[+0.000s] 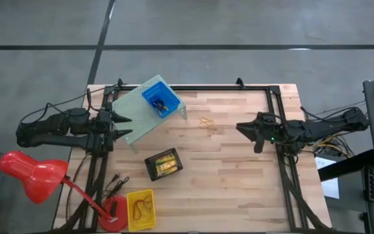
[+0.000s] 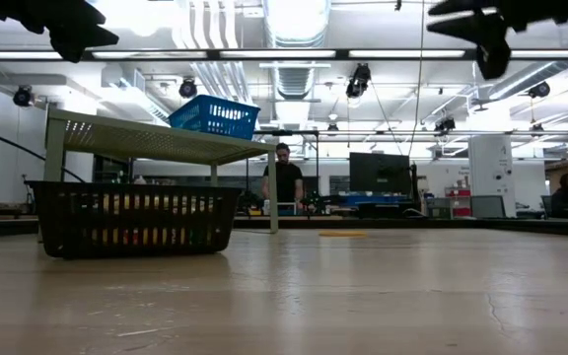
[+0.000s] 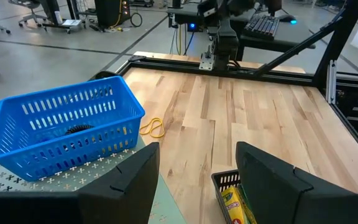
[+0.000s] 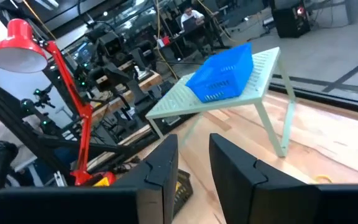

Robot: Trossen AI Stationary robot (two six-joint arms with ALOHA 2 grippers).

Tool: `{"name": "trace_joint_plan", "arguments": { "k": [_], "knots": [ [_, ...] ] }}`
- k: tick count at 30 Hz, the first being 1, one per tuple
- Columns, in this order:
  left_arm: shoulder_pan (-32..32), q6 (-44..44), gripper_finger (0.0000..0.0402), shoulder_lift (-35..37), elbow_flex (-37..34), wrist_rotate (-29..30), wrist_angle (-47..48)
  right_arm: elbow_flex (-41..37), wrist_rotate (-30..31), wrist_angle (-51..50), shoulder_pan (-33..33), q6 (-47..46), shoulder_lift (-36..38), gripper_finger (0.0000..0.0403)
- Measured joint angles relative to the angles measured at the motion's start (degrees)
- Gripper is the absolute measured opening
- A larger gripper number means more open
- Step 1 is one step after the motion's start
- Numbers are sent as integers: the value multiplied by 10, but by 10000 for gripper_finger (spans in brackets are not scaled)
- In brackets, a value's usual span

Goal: Pick & Place Office Desk Supplies
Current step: Put the black basket on the shelf

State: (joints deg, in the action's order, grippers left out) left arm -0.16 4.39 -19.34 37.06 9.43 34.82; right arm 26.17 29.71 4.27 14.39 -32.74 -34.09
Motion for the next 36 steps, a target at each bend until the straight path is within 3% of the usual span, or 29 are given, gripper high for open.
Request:
{"name": "trace_joint_plan", "arguments": {
  "k": [8, 16, 36],
  "knots": [
    [0, 0, 215, 0, 0, 0, 0, -100, -3, 11, 0, -1, 113, 84],
    [0, 0, 215, 0, 0, 0, 0, -150, -17, 22, 0, -2, 197, 93],
    [0, 0, 215, 0, 0, 0, 0, -182, -16, 20, 0, -2, 211, 83]
  ]
}}
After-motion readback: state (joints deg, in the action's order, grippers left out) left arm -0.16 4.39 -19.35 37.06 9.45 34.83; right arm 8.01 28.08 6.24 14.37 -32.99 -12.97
